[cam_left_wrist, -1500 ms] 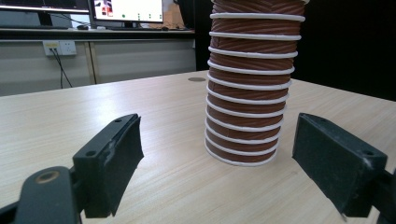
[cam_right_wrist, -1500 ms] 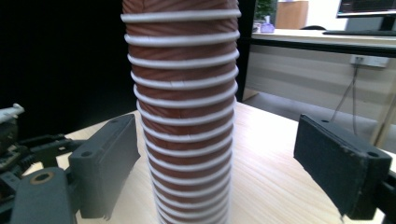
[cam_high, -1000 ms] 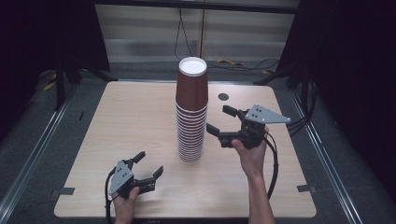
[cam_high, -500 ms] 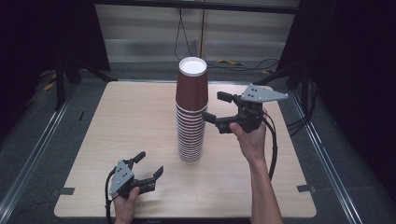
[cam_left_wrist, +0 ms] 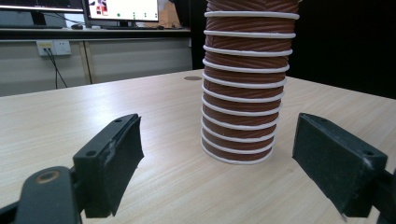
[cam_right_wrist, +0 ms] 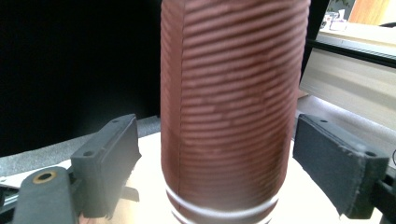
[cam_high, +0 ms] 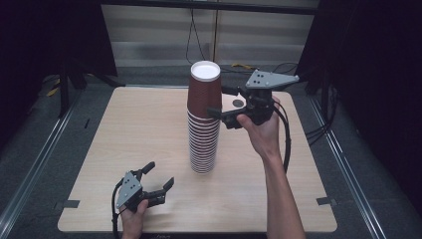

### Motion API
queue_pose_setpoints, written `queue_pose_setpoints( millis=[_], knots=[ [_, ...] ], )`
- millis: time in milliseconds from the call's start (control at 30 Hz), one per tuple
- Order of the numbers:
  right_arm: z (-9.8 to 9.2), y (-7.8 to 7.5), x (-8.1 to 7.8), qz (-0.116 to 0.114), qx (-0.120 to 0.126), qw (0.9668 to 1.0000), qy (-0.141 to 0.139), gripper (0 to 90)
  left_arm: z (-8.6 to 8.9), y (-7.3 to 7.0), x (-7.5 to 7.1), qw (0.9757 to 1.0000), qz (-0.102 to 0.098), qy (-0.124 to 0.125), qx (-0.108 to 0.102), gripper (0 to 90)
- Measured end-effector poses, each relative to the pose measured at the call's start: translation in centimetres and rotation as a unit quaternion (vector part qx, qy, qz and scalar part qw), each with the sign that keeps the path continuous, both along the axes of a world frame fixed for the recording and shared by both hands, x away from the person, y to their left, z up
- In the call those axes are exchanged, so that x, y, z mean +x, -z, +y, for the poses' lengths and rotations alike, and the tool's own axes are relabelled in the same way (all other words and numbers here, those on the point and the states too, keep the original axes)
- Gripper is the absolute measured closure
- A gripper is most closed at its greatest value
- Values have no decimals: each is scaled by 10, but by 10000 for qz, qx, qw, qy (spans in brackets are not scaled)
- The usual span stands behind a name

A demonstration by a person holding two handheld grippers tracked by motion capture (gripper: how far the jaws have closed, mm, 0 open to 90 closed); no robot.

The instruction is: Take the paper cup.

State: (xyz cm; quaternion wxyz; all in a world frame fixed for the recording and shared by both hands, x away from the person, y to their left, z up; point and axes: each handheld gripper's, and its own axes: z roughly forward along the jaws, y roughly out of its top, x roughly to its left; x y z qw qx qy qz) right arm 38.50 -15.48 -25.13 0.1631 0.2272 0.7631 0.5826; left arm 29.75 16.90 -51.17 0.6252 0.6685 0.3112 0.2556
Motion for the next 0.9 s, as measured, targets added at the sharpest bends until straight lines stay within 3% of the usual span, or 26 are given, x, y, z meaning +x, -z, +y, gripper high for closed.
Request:
queue_pose_setpoints(
  millis=[233, 533, 900],
  knots=[
    [5, -17, 11, 108, -97, 9999, -70, 136, 0, 0, 0, 10000, 10, -6, 22, 156],
    [21, -20, 23, 148, -90, 9998, -70, 135, 0, 0, 0, 10000, -10, -14, 31, 156],
    [33, -24, 32, 224, -287, 9993, -79, 161, 1, 0, 0, 10000, -22, -27, 18, 156]
  ],
)
